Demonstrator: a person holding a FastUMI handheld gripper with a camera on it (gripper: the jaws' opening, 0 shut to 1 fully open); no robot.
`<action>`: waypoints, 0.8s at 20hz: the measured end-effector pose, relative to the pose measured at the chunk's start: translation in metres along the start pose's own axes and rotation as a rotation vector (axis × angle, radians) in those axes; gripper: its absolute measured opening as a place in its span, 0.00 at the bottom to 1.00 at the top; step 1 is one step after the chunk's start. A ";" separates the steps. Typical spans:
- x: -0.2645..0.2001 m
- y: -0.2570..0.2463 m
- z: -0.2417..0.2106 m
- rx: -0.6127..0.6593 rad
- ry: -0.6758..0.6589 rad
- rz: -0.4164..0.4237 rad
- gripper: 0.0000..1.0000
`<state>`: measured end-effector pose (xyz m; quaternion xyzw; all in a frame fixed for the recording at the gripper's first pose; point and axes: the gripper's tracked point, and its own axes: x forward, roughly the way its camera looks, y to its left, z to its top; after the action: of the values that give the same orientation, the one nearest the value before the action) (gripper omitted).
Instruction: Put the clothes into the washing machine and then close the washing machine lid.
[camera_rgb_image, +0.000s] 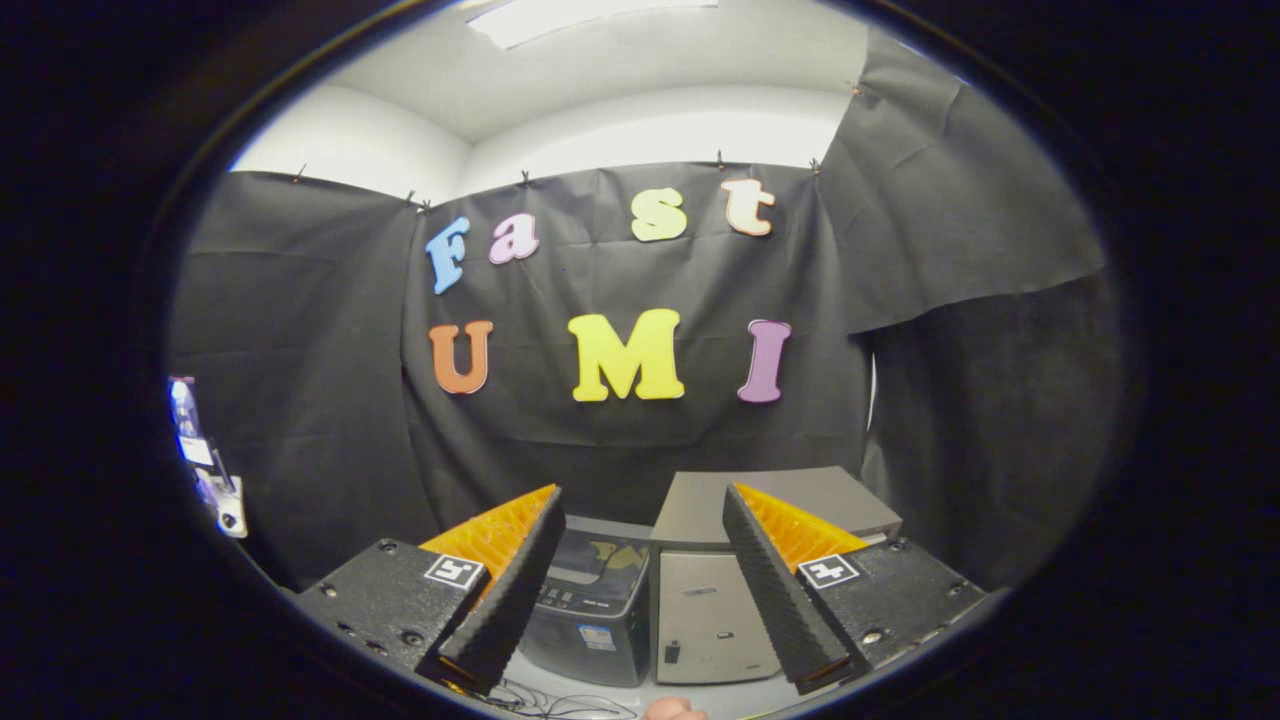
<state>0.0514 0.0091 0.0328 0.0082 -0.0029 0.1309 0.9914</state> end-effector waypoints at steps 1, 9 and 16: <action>0.001 0.001 -0.001 0.000 0.004 0.002 0.99; 0.011 0.002 0.000 0.005 0.007 0.005 0.99; 0.016 0.004 -0.005 0.002 0.017 0.005 0.99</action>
<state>0.0660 0.0170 0.0281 0.0079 0.0056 0.1335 0.9910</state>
